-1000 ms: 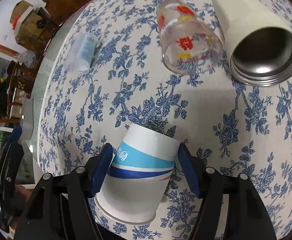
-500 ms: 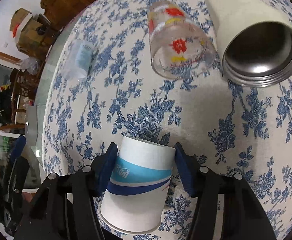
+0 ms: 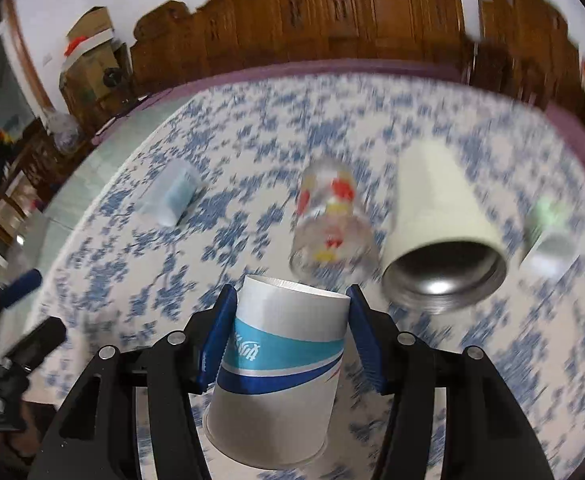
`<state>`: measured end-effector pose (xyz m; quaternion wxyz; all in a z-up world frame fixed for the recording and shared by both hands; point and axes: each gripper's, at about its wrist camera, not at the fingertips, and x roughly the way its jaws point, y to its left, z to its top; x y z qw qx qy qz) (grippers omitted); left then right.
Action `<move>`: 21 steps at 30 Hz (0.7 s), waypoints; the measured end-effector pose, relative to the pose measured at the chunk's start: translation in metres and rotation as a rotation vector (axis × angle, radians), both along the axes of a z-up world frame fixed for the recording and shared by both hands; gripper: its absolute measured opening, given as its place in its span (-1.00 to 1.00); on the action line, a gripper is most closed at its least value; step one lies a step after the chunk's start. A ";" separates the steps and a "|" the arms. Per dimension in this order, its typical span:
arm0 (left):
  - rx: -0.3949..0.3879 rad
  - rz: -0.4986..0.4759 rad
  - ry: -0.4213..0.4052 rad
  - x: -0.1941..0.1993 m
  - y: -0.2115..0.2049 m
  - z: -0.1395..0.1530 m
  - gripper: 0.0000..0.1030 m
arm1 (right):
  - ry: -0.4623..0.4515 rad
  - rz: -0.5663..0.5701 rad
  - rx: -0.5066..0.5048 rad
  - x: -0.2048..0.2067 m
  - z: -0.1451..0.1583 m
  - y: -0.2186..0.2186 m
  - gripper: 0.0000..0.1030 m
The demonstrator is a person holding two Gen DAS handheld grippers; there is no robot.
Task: Flip cup upside down
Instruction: 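Rotate the paper cup in the right gripper so its base faces up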
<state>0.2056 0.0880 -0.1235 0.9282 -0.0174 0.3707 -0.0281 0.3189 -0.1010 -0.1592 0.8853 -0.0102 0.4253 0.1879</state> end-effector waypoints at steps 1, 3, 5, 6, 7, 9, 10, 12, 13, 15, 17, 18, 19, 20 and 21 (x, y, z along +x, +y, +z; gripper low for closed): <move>0.000 0.000 0.001 0.001 0.000 0.000 0.84 | -0.035 0.000 -0.028 -0.002 0.000 0.002 0.14; 0.003 -0.003 0.001 0.001 -0.002 0.000 0.84 | -0.124 0.001 -0.093 -0.008 -0.002 0.008 0.13; 0.005 -0.005 0.003 0.001 -0.003 -0.001 0.84 | -0.192 -0.004 -0.148 -0.013 -0.004 0.012 0.12; 0.006 -0.006 0.004 0.001 -0.003 -0.001 0.84 | -0.228 -0.010 -0.173 -0.016 -0.005 0.014 0.12; 0.007 -0.006 0.004 0.001 -0.003 -0.001 0.84 | -0.251 -0.009 -0.190 -0.019 -0.006 0.015 0.12; 0.007 -0.007 0.005 0.001 -0.003 -0.001 0.84 | -0.276 -0.009 -0.210 -0.024 -0.010 0.016 0.12; 0.007 -0.007 0.005 0.001 -0.004 -0.001 0.84 | -0.275 -0.003 -0.215 -0.024 -0.013 0.016 0.12; 0.007 -0.008 0.005 0.001 -0.004 -0.001 0.84 | -0.288 -0.006 -0.224 -0.029 -0.016 0.016 0.12; 0.007 -0.008 0.005 0.001 -0.004 -0.001 0.84 | -0.301 -0.004 -0.225 -0.031 -0.016 0.014 0.12; 0.007 -0.007 0.005 0.001 -0.004 -0.001 0.84 | -0.307 -0.011 -0.217 -0.038 -0.016 0.013 0.13; 0.006 -0.007 0.005 0.001 -0.004 -0.002 0.84 | -0.317 -0.014 -0.210 -0.044 -0.016 0.012 0.13; 0.007 -0.007 0.006 0.001 -0.004 -0.001 0.84 | -0.318 -0.008 -0.204 -0.048 -0.016 0.011 0.13; 0.008 -0.008 0.006 0.001 -0.004 -0.001 0.84 | -0.314 -0.006 -0.198 -0.050 -0.016 0.010 0.12; 0.007 -0.009 0.003 0.001 -0.004 -0.001 0.84 | -0.304 -0.004 -0.184 -0.052 -0.015 0.008 0.12; 0.008 -0.010 0.003 0.001 -0.004 -0.001 0.84 | -0.296 -0.006 -0.174 -0.055 -0.015 0.006 0.12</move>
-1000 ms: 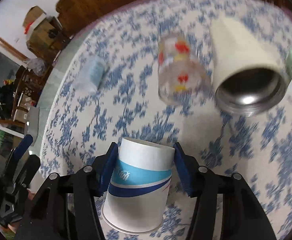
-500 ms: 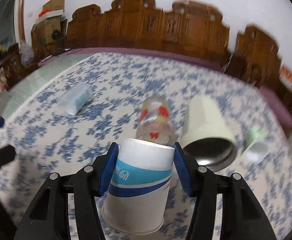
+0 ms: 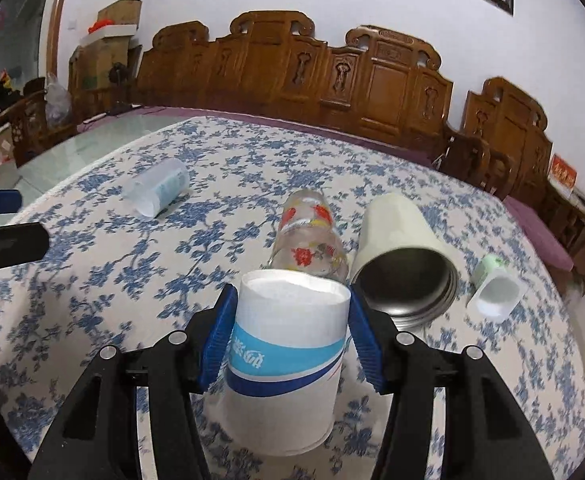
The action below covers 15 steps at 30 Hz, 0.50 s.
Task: Flip cup upside down
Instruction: 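Rotate the paper cup in the right gripper so its base faces up, then lower the cup rim-down onto the tablecloth and open the right gripper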
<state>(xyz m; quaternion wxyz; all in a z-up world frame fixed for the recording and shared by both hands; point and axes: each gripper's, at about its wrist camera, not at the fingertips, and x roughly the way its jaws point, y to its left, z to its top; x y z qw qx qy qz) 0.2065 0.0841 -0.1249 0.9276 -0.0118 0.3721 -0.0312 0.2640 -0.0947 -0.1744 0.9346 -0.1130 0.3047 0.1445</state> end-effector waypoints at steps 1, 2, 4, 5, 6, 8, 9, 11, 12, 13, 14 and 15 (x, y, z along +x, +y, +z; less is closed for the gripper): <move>0.001 -0.001 0.001 0.000 0.000 0.000 0.84 | 0.002 -0.004 0.009 -0.004 0.000 -0.002 0.12; 0.002 -0.001 0.001 0.000 -0.001 -0.001 0.84 | 0.008 -0.005 0.019 -0.005 0.000 -0.004 0.12; 0.003 -0.003 0.001 0.000 -0.001 -0.001 0.84 | 0.031 -0.007 0.050 -0.007 -0.001 -0.007 0.13; 0.003 -0.003 0.001 0.000 -0.001 -0.001 0.84 | 0.046 -0.016 0.075 -0.007 -0.001 -0.011 0.13; 0.004 -0.004 -0.001 -0.001 -0.002 -0.001 0.84 | 0.060 -0.019 0.093 -0.008 -0.001 -0.013 0.14; 0.007 -0.006 0.003 0.000 -0.003 -0.002 0.84 | 0.085 -0.026 0.122 -0.008 -0.002 -0.017 0.15; 0.007 -0.006 0.004 0.000 -0.003 -0.002 0.84 | 0.094 -0.026 0.133 -0.009 -0.003 -0.019 0.16; 0.008 -0.006 0.003 0.000 -0.003 -0.002 0.84 | 0.108 -0.025 0.150 -0.010 -0.005 -0.020 0.16; 0.006 -0.007 0.002 0.000 -0.003 -0.002 0.84 | 0.109 -0.024 0.152 -0.011 -0.005 -0.021 0.16; 0.006 -0.007 0.003 0.000 -0.003 -0.002 0.84 | 0.110 -0.023 0.153 -0.012 -0.005 -0.021 0.16; 0.007 -0.007 0.003 0.000 -0.003 -0.002 0.84 | 0.114 -0.020 0.155 -0.012 -0.006 -0.022 0.17; 0.008 -0.007 0.004 0.000 -0.004 -0.003 0.84 | 0.124 -0.016 0.163 -0.013 -0.007 -0.023 0.17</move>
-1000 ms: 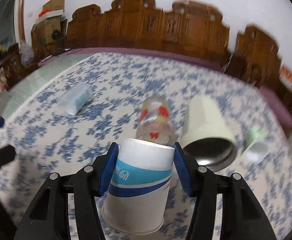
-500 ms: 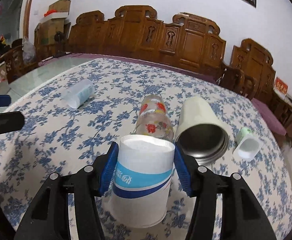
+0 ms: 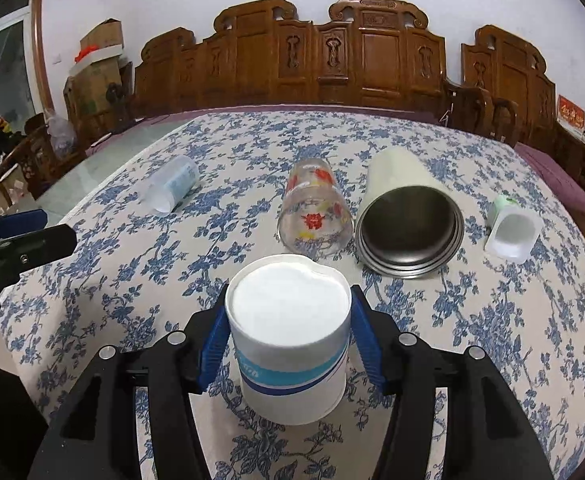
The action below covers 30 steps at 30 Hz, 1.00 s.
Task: Flip cup upside down
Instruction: 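Lower the cup rim-down onto the tablecloth and open the right gripper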
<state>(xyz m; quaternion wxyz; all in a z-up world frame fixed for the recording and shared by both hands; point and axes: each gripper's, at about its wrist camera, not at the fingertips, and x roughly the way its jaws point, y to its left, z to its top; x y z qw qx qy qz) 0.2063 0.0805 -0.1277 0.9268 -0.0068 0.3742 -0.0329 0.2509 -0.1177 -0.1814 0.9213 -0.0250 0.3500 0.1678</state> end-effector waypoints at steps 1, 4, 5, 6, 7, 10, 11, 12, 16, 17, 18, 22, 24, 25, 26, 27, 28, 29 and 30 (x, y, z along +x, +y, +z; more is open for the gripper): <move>0.000 -0.001 0.000 0.000 0.000 0.000 0.84 | 0.011 0.005 0.013 -0.001 -0.001 -0.001 0.20; 0.002 -0.003 0.000 0.000 -0.001 0.000 0.84 | 0.026 0.010 0.028 -0.002 -0.002 -0.003 0.25; 0.002 -0.005 -0.002 -0.001 -0.002 0.000 0.84 | 0.032 0.018 0.035 -0.004 -0.002 -0.004 0.25; 0.002 -0.005 -0.003 -0.001 -0.002 0.001 0.84 | 0.033 0.019 0.036 -0.004 -0.002 -0.004 0.26; 0.002 -0.006 -0.002 -0.001 -0.003 0.001 0.84 | 0.034 0.021 0.039 -0.005 -0.002 -0.004 0.28; 0.002 -0.007 -0.003 -0.003 -0.004 0.001 0.84 | 0.030 0.022 0.041 -0.009 0.000 -0.007 0.48; 0.002 -0.008 -0.005 -0.003 -0.005 0.002 0.84 | 0.025 0.018 0.042 -0.012 0.002 -0.009 0.53; 0.002 -0.007 -0.008 -0.005 -0.006 0.002 0.84 | 0.023 0.014 0.043 -0.013 0.004 -0.011 0.54; 0.006 0.003 -0.012 -0.011 -0.011 0.000 0.84 | 0.018 -0.026 0.042 -0.025 0.013 -0.023 0.78; 0.008 0.004 -0.012 -0.013 -0.013 -0.001 0.84 | 0.014 -0.037 0.050 -0.030 0.016 -0.028 0.86; 0.012 0.004 -0.011 -0.015 -0.015 -0.001 0.84 | 0.012 -0.044 0.057 -0.032 0.019 -0.032 0.88; 0.028 0.018 -0.026 -0.027 -0.025 0.004 0.84 | 0.006 -0.074 0.076 -0.050 0.032 -0.050 0.95; 0.037 0.024 -0.043 -0.037 -0.032 0.010 0.85 | -0.009 -0.093 0.075 -0.059 0.040 -0.060 0.95; 0.040 0.028 -0.055 -0.043 -0.035 0.015 0.85 | -0.017 -0.109 0.068 -0.064 0.044 -0.064 0.95; 0.039 0.027 -0.063 -0.047 -0.038 0.019 0.85 | -0.028 -0.116 0.063 -0.071 0.049 -0.069 0.95; 0.034 0.028 -0.075 -0.054 -0.041 0.024 0.85 | -0.037 -0.118 0.062 -0.076 0.053 -0.073 0.95; 0.030 0.029 -0.081 -0.059 -0.045 0.029 0.85 | -0.051 -0.121 0.062 -0.083 0.059 -0.078 0.95; 0.031 0.026 -0.095 -0.067 -0.050 0.036 0.85 | -0.062 -0.119 0.069 -0.088 0.063 -0.082 0.95; 0.037 0.029 -0.109 -0.072 -0.054 0.041 0.85 | -0.073 -0.111 0.086 -0.094 0.070 -0.086 0.95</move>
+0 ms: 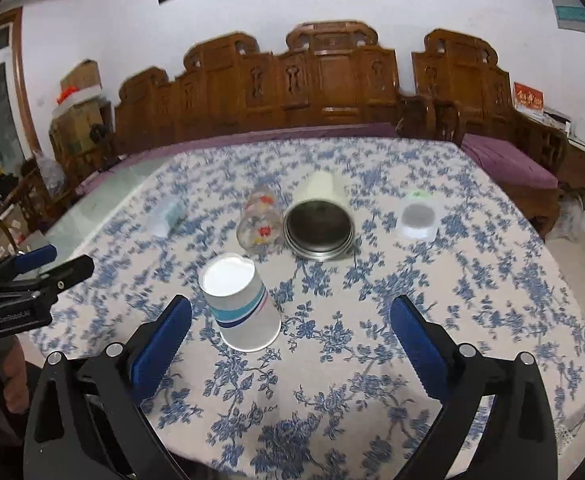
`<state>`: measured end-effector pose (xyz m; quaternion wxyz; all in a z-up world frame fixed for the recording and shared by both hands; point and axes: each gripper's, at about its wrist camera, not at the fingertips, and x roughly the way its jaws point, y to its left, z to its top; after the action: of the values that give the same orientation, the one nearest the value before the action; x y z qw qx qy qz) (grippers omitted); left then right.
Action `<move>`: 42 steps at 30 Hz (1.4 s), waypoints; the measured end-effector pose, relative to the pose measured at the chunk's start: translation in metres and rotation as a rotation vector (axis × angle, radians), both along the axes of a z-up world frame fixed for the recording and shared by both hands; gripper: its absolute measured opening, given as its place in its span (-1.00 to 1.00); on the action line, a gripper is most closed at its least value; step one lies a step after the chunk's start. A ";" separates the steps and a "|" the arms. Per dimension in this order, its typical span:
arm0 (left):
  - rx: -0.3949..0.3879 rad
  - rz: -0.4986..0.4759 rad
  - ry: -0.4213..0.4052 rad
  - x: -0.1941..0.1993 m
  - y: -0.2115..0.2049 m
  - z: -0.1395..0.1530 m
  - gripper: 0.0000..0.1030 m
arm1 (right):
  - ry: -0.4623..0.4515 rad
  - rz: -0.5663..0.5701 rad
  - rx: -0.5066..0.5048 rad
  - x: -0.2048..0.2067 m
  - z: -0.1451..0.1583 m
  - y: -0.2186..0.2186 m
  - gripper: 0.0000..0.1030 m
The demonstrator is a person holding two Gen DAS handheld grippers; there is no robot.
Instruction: Flip cup upside down
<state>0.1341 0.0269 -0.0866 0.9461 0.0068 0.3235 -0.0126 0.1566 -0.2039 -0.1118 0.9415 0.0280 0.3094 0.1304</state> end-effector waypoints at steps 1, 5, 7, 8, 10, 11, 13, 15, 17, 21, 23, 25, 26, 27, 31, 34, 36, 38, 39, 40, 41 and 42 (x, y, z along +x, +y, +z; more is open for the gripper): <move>0.006 0.002 -0.012 -0.005 -0.003 0.005 0.85 | -0.008 0.002 0.008 -0.004 0.004 -0.002 0.95; 0.005 0.003 -0.048 -0.028 -0.015 0.026 0.85 | -0.082 -0.003 0.028 -0.030 0.034 -0.014 0.95; 0.006 0.006 -0.058 -0.038 -0.020 0.036 0.85 | -0.125 -0.011 0.023 -0.044 0.049 -0.018 0.95; 0.005 0.007 -0.064 -0.043 -0.021 0.040 0.85 | -0.139 -0.013 0.022 -0.049 0.054 -0.019 0.95; 0.001 0.005 -0.073 -0.051 -0.023 0.046 0.85 | -0.160 -0.014 0.020 -0.059 0.065 -0.021 0.95; 0.000 0.005 -0.080 -0.055 -0.024 0.050 0.85 | -0.165 -0.016 0.018 -0.062 0.068 -0.021 0.95; 0.002 0.005 -0.090 -0.061 -0.026 0.055 0.85 | -0.173 -0.017 0.017 -0.067 0.073 -0.022 0.95; 0.005 0.001 -0.099 -0.068 -0.029 0.060 0.85 | -0.179 -0.018 0.022 -0.072 0.077 -0.024 0.95; 0.011 0.001 -0.107 -0.071 -0.030 0.062 0.85 | -0.180 -0.020 0.024 -0.075 0.078 -0.026 0.95; 0.018 0.005 -0.118 -0.077 -0.033 0.066 0.85 | -0.185 -0.020 0.028 -0.079 0.079 -0.025 0.95; 0.020 0.007 -0.124 -0.079 -0.032 0.067 0.85 | -0.186 -0.019 0.028 -0.081 0.080 -0.025 0.95; 0.017 0.009 -0.129 -0.081 -0.032 0.068 0.84 | -0.189 -0.019 0.025 -0.082 0.080 -0.023 0.95; 0.016 0.010 -0.131 -0.082 -0.032 0.069 0.85 | -0.191 -0.019 0.024 -0.083 0.080 -0.023 0.95; 0.014 0.010 -0.133 -0.082 -0.032 0.069 0.85 | -0.192 -0.020 0.025 -0.083 0.081 -0.023 0.95; 0.014 0.011 -0.134 -0.084 -0.033 0.069 0.85 | -0.197 -0.020 0.025 -0.085 0.082 -0.022 0.95; 0.011 0.012 -0.138 -0.086 -0.032 0.071 0.85 | -0.204 -0.019 0.022 -0.086 0.083 -0.021 0.95; 0.010 0.015 -0.140 -0.086 -0.031 0.072 0.85 | -0.207 -0.018 0.021 -0.087 0.083 -0.021 0.95; 0.012 0.018 -0.140 -0.087 -0.031 0.072 0.85 | -0.210 -0.017 0.022 -0.087 0.083 -0.020 0.95; 0.011 0.018 -0.141 -0.087 -0.030 0.072 0.85 | -0.212 -0.017 0.022 -0.088 0.084 -0.020 0.95; 0.010 0.017 -0.141 -0.087 -0.030 0.072 0.85 | -0.213 -0.017 0.021 -0.088 0.084 -0.020 0.95; 0.009 0.017 -0.142 -0.087 -0.030 0.072 0.85 | -0.214 -0.017 0.022 -0.088 0.084 -0.019 0.95; 0.009 0.017 -0.143 -0.088 -0.030 0.072 0.85 | -0.214 -0.016 0.022 -0.088 0.085 -0.019 0.95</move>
<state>0.0464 -0.0034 -0.0143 0.9668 0.0094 0.2553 -0.0023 0.0686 -0.2229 -0.0272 0.9698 0.0266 0.2056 0.1288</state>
